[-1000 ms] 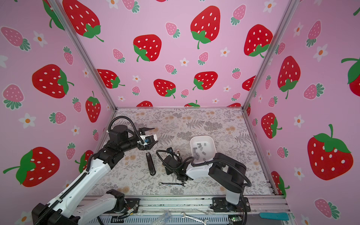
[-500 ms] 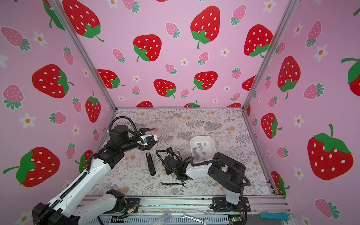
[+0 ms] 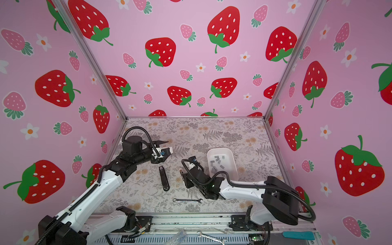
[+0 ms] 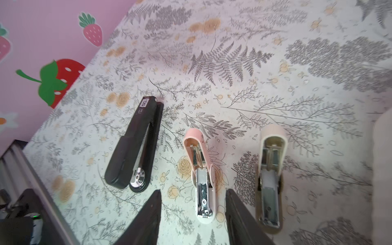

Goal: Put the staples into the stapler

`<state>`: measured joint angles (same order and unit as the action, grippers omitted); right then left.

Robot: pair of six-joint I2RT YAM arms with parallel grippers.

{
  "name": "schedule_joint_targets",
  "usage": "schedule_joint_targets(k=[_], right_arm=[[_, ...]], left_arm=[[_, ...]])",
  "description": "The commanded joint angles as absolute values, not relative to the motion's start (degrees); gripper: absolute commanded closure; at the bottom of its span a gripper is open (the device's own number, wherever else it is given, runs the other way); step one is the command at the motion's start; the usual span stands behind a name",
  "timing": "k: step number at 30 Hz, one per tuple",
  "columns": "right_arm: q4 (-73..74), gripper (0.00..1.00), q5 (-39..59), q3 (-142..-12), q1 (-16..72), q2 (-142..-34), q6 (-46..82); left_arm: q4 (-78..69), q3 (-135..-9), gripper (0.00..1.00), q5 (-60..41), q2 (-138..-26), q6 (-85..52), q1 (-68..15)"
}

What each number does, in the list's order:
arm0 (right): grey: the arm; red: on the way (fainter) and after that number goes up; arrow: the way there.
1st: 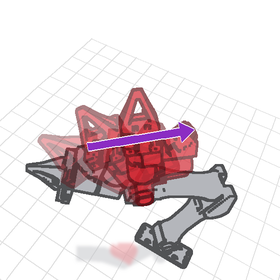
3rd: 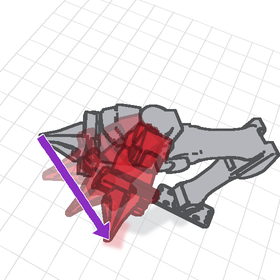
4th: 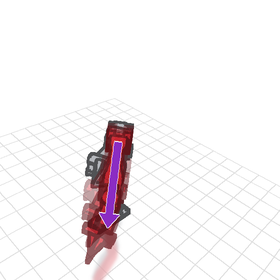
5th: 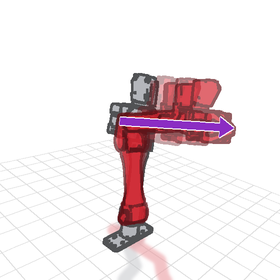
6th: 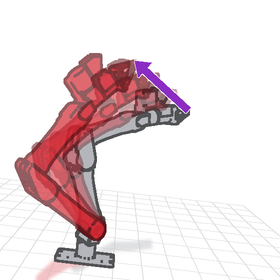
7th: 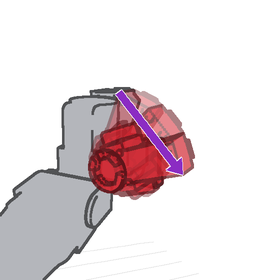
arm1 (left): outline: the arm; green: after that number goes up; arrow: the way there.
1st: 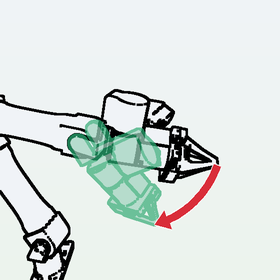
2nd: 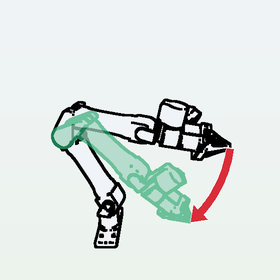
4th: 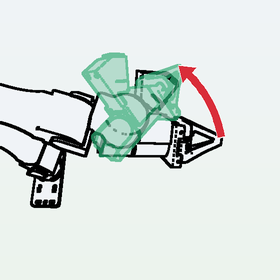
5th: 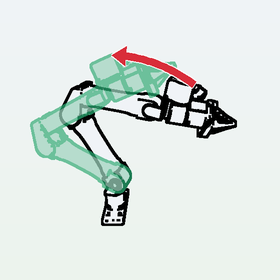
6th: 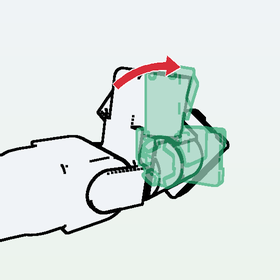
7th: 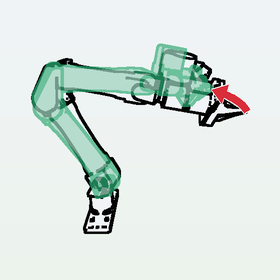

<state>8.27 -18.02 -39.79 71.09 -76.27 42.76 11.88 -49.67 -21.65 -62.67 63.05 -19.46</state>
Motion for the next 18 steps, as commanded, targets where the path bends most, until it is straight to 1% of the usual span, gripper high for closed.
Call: schedule_joint_targets(k=[1,3,5,8,10,14,16,18], right_arm=[[2.4,0.42,-18.7,-39.8,70.9,-68.0,42.9],[-0.1,0.35,-17.6,-41.1,69.7,-63.9,42.0],[-2.1,0.30,-17.4,-42.9,67.0,-60.5,40.6],[-2.9,0.24,-17.7,-45.2,60.2,-57.1,37.5],[-2.4,0.20,-20.1,-46.1,55.3,-56.2,35.2],[2.5,0.19,-27.4,-44.7,49.3,-57.9,27.7],[6.9,0.18,-29.1,-41.4,47.2,-59.1,24.0],[11.6,0.20,-30.5,-37.3,46.5,-59.9,19.8]], left_arm=[[21.4,-55.2,0.41,-13.5,-65.3,64.4,-19.1],[25.9,-57.7,0.46,-11.9,-65.8,64.0,-19.1],[31.2,-59.3,0.47,-11.2,-66.4,64.9,-19.2],[39.2,-61.3,0.47,-8.2,-67.3,66.6,-19.5],[42.3,-60.7,0.46,-5.4,-67.0,67.7,-20.1],[46.6,-57.4,0.46,-0.8,-65.6,72.6,-24.4],[50.5,-55.5,0.45,1.1,-65.4,76.8,-27.1],[51.0,-53.1,0.44,4.3,-65.2,79.5,-29.7]])
